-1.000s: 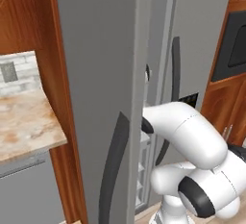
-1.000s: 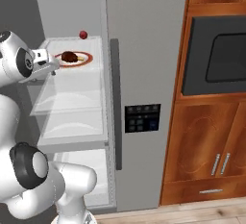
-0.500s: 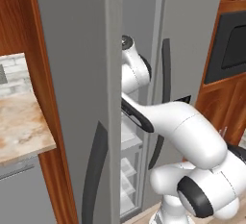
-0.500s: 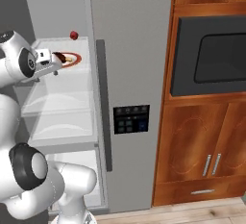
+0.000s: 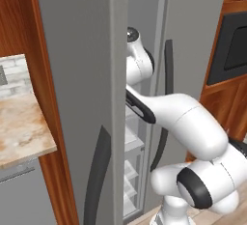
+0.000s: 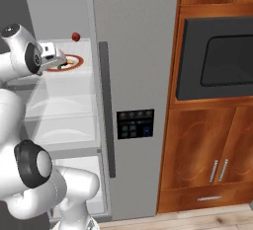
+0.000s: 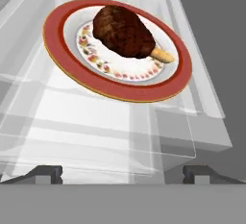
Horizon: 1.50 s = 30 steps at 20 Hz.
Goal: Retrieve the steak from the fridge and place it on the saucepan with marinade on the stove.
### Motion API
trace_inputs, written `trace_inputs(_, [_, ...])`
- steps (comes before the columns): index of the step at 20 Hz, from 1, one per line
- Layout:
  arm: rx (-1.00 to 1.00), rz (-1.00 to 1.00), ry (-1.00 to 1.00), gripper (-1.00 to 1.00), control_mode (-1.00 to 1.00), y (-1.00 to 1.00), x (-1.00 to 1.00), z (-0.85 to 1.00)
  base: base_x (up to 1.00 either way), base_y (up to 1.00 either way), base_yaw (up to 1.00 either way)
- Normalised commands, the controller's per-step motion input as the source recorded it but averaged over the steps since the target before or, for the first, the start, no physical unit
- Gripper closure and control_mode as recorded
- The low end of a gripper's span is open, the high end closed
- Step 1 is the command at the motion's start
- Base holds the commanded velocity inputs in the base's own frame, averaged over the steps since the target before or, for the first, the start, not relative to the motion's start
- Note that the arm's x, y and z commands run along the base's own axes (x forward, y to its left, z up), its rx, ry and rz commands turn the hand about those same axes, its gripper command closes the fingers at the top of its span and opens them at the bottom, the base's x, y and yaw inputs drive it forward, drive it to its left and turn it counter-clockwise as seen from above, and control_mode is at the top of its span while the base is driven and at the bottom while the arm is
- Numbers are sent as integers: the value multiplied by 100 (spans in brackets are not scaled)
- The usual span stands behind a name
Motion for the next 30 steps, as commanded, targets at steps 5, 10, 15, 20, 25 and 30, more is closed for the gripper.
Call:
trace_inputs(5, [4, 5, -4, -100, -100, 7, 47, 54, 0, 0, 0])
trace_inputs(10, [-1, 7, 2, -100, -100, 2, 50, -3, 0, 0, 0])
trace_inputs(15, [-6, 17, 11, -100, -100, 0, 29, -5, 0, 0, 0])
trace_inputs(20, [-8, 22, 1, -100, -100, 0, 8, -4, 0, 0, 0])
trace_inputs(25, [-5, 16, -4, -100, -100, 0, 0, -27, 0, 0, 0])
trace_inputs(30, [-4, 12, -3, -100, -100, 1, 14, -29, 0, 0, 0])
